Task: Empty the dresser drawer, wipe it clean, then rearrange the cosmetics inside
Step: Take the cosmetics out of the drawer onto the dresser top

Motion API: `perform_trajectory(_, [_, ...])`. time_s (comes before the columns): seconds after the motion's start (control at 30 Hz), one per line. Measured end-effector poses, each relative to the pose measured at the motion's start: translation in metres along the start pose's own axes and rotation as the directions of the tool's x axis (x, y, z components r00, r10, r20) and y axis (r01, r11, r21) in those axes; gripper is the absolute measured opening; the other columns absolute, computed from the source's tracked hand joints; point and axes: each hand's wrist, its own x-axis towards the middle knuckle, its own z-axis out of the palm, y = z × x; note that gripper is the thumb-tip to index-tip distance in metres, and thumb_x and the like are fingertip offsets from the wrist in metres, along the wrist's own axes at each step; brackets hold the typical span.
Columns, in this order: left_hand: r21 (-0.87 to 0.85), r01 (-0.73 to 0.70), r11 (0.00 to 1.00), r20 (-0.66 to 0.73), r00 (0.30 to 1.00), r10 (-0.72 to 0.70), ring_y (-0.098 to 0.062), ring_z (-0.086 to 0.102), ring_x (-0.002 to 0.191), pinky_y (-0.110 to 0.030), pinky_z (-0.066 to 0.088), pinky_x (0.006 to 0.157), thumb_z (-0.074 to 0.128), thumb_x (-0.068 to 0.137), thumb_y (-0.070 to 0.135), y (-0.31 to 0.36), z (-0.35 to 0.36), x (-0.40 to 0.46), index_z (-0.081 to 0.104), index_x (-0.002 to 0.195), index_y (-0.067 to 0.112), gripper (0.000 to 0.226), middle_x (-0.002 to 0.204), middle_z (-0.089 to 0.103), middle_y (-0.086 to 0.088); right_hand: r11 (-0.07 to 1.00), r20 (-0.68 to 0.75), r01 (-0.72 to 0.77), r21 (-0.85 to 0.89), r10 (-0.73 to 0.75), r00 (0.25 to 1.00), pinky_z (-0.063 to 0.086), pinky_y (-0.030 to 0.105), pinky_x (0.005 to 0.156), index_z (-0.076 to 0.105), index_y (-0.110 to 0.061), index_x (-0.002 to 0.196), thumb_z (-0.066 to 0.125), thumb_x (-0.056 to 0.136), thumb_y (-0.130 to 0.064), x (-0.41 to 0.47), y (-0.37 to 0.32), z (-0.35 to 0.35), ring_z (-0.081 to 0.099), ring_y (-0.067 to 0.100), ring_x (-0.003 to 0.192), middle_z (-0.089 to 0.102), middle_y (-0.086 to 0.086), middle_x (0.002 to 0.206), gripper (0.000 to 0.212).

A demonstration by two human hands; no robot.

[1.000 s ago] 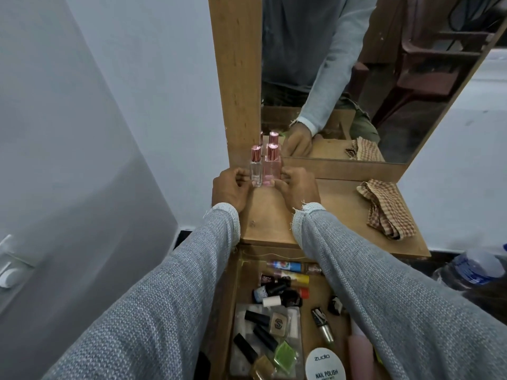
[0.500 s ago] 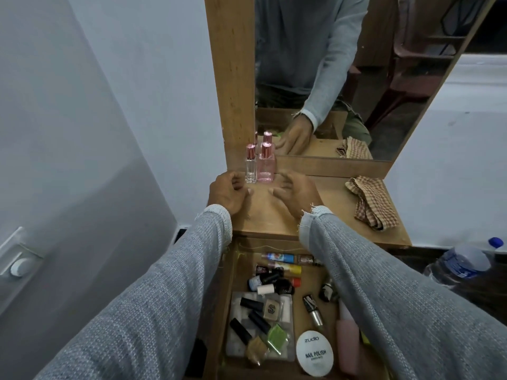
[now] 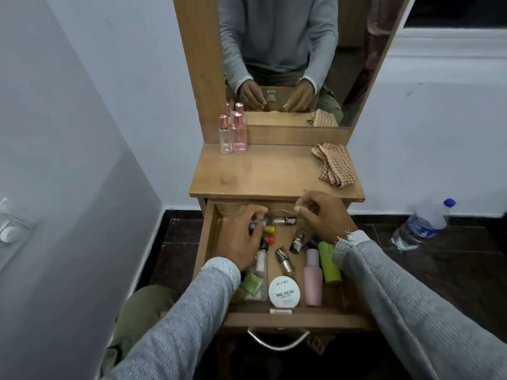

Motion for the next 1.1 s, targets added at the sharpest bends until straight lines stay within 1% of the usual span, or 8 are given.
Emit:
perform_trajectory(0.07, [0.005, 0.010, 1.000, 0.033, 0.999, -0.011, -0.014, 0.061, 0.094, -0.038, 0.052, 0.087, 0.065, 0.084, 0.003, -0.002, 0.013, -0.011, 0.066, 0.103, 0.019, 0.025, 0.098, 0.065, 0.006, 0.986, 0.184, -0.030, -0.167, 0.061, 0.981, 0.053, 0.036, 0.077, 0.068, -0.013, 0.093, 0.069, 0.082, -0.021, -0.010, 0.011, -0.002, 0.063, 0.017, 0.083, 0.067, 0.001, 0.088, 0.014])
perform_trajectory(0.17, [-0.037, 0.051, 0.998, 0.085, 0.995, -0.048, -0.011, 0.061, 0.091, -0.038, 0.053, 0.086, 0.065, 0.085, 0.004, -0.002, 0.026, -0.023, 0.066, 0.104, 0.018, 0.024, 0.094, 0.063, 0.009, 0.872, 0.422, 0.118, -0.475, 0.107, 0.900, 0.046, 0.039, 0.088, 0.064, -0.020, 0.108, 0.074, 0.075, -0.034, -0.020, 0.015, -0.003, 0.058, 0.025, 0.101, 0.063, 0.005, 0.106, 0.037])
perform_trajectory(0.3, [-0.035, 0.071, 0.997, 0.137, 0.988, -0.065, -0.011, 0.060, 0.090, -0.038, 0.053, 0.086, 0.063, 0.085, 0.003, -0.001, 0.033, -0.030, 0.065, 0.106, 0.018, 0.025, 0.094, 0.063, 0.008, 0.804, 0.622, 0.219, -0.553, 0.223, 0.750, 0.033, 0.045, 0.108, 0.042, -0.021, 0.139, 0.086, 0.061, -0.039, -0.028, 0.016, 0.002, 0.031, 0.033, 0.134, 0.035, 0.012, 0.145, 0.092])
perform_trajectory(0.4, [-0.001, 0.068, 0.998, 0.162, 0.985, -0.067, -0.012, 0.060, 0.091, -0.036, 0.052, 0.086, 0.062, 0.087, 0.006, 0.001, 0.033, -0.033, 0.065, 0.106, 0.017, 0.022, 0.095, 0.063, 0.006, 0.756, 0.630, 0.254, -0.604, 0.258, 0.732, 0.031, 0.049, 0.108, 0.030, -0.022, 0.144, 0.087, 0.059, -0.039, -0.031, 0.017, 0.004, 0.024, 0.036, 0.136, 0.026, 0.015, 0.147, 0.104])
perform_trajectory(0.57, [0.061, 0.080, 0.995, 0.200, 0.976, -0.091, -0.014, 0.060, 0.097, -0.036, 0.051, 0.087, 0.059, 0.090, 0.010, -0.001, 0.035, -0.034, 0.064, 0.109, 0.018, 0.022, 0.106, 0.065, 0.003, 0.762, 0.585, 0.237, -0.603, 0.219, 0.781, 0.037, 0.043, 0.099, 0.034, -0.019, 0.141, 0.084, 0.063, -0.044, -0.024, 0.017, 0.006, 0.036, 0.032, 0.124, 0.038, 0.015, 0.134, 0.096])
perform_trajectory(0.67, [0.089, 0.080, 0.993, 0.231, 0.968, -0.098, -0.012, 0.058, 0.093, -0.036, 0.051, 0.084, 0.061, 0.088, 0.012, -0.002, 0.036, -0.035, 0.063, 0.109, 0.021, 0.023, 0.101, 0.063, 0.007, 0.782, 0.536, 0.180, -0.597, 0.222, 0.815, 0.040, 0.043, 0.098, 0.034, -0.018, 0.141, 0.082, 0.065, -0.046, -0.022, 0.019, 0.005, 0.039, 0.031, 0.119, 0.041, 0.015, 0.132, 0.094])
perform_trajectory(0.9, [0.102, 0.092, 0.990, 0.266, 0.957, -0.116, -0.011, 0.059, 0.091, -0.037, 0.052, 0.084, 0.062, 0.088, 0.012, -0.002, 0.038, -0.034, 0.062, 0.110, 0.022, 0.024, 0.098, 0.064, 0.007, 0.828, 0.323, -0.018, -0.561, 0.239, 0.916, 0.045, 0.034, 0.085, 0.051, -0.012, 0.120, 0.065, 0.085, -0.042, -0.032, 0.013, 0.013, 0.055, 0.028, 0.112, 0.059, 0.012, 0.123, 0.048])
perform_trajectory(1.1, [0.107, 0.096, 0.990, 0.291, 0.949, -0.123, -0.010, 0.060, 0.091, -0.035, 0.052, 0.084, 0.059, 0.090, 0.011, -0.001, 0.039, -0.034, 0.061, 0.111, 0.022, 0.023, 0.098, 0.064, 0.007, 0.828, 0.241, -0.207, -0.521, 0.375, 0.895, 0.052, 0.035, 0.077, 0.056, -0.016, 0.111, 0.066, 0.082, -0.031, -0.030, 0.005, 0.025, 0.060, 0.026, 0.091, 0.063, 0.009, 0.111, 0.034])
